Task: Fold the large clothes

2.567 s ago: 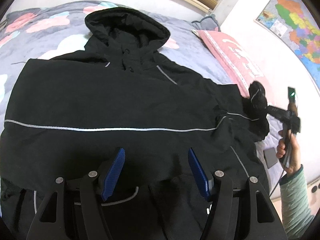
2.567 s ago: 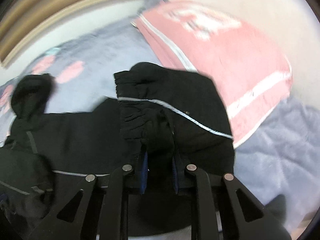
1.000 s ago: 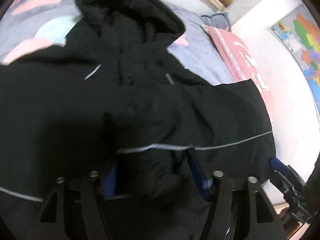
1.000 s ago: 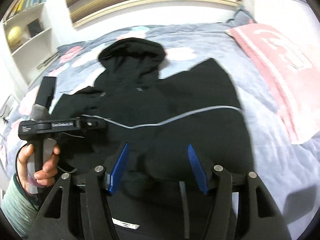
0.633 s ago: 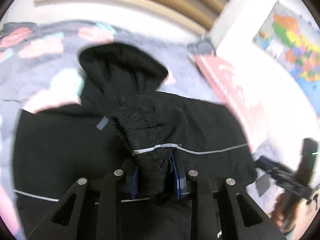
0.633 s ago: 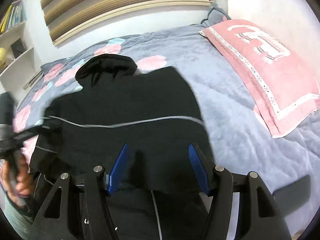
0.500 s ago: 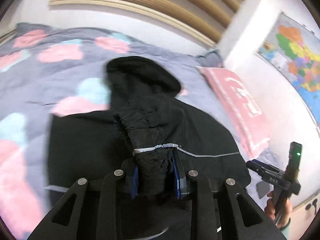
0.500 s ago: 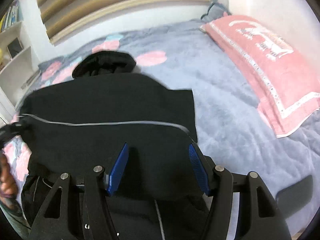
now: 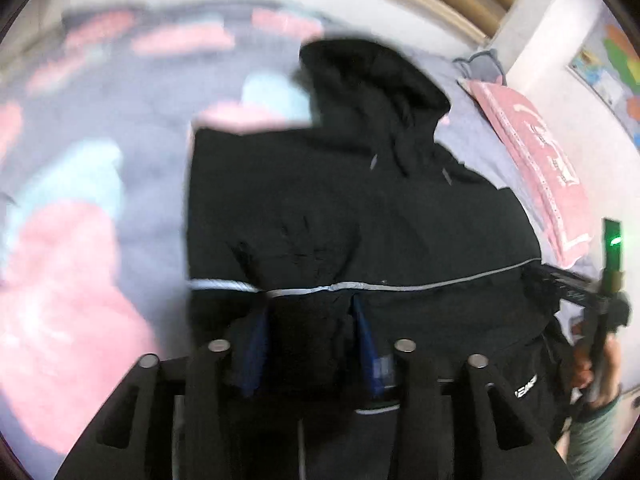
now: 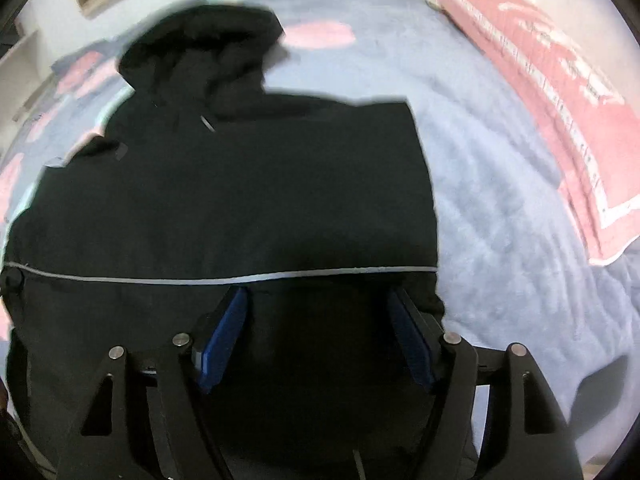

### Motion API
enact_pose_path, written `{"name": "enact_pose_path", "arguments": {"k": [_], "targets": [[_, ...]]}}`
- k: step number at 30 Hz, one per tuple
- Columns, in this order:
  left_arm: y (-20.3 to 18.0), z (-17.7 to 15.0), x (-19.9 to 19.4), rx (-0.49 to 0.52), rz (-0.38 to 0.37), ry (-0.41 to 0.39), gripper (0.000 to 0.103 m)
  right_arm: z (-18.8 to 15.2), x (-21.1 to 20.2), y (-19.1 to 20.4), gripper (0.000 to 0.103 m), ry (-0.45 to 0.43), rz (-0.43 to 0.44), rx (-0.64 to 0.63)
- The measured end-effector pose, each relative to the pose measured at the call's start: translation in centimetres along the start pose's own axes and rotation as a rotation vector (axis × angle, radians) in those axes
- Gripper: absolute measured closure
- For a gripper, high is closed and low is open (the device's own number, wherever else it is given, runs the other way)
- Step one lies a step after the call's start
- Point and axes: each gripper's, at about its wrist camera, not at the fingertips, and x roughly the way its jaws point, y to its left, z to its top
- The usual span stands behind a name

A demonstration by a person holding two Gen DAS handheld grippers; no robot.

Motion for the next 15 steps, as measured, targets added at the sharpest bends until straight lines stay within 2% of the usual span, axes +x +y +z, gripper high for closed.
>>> {"name": "enact_pose_path", "arguments": {"k": [2,4,6,8,11,13,15], "targets": [[-1.2,0.5,-2.3,0.042,0.009,-0.077,0.048,0.0,-2.0,0.6,0.028,-0.054,0.032,-0.022],[-2.4,1.2,-3.4,0.062,-0.056,-0.109,0.047,0.1,-3.6,2.0,0.028,-0.099,0.070,-0.053],[-2.9,1.7,-3.0,0.059,-0.128,-0.106,0.047,0.2,-3.8,3.4,0.028,-0.106,0.100,-0.080],[-3.6,1.9,-1.0,0.066,-0.123,-0.070,0.047,0.4,-2.0,4.9,0.028,-0.075,0.084,-0.127],[-3.0,0.8,6.2,0.025,-0.032,0.140,0.048,-0.4,1.4,5.5,0.028,0.011,0.017,-0.146],[-2.9,0.1,8.6,0.025,-0.020,0.163,0.048,-1.1,3.1,5.6,0.028,0.013,0.008,-0.162],[-4.2,0.2,8.4,0.091,0.033,0.157,0.048,-1.2,3.0,6.1,0.028,0.009,-0.011,-0.180]]}}
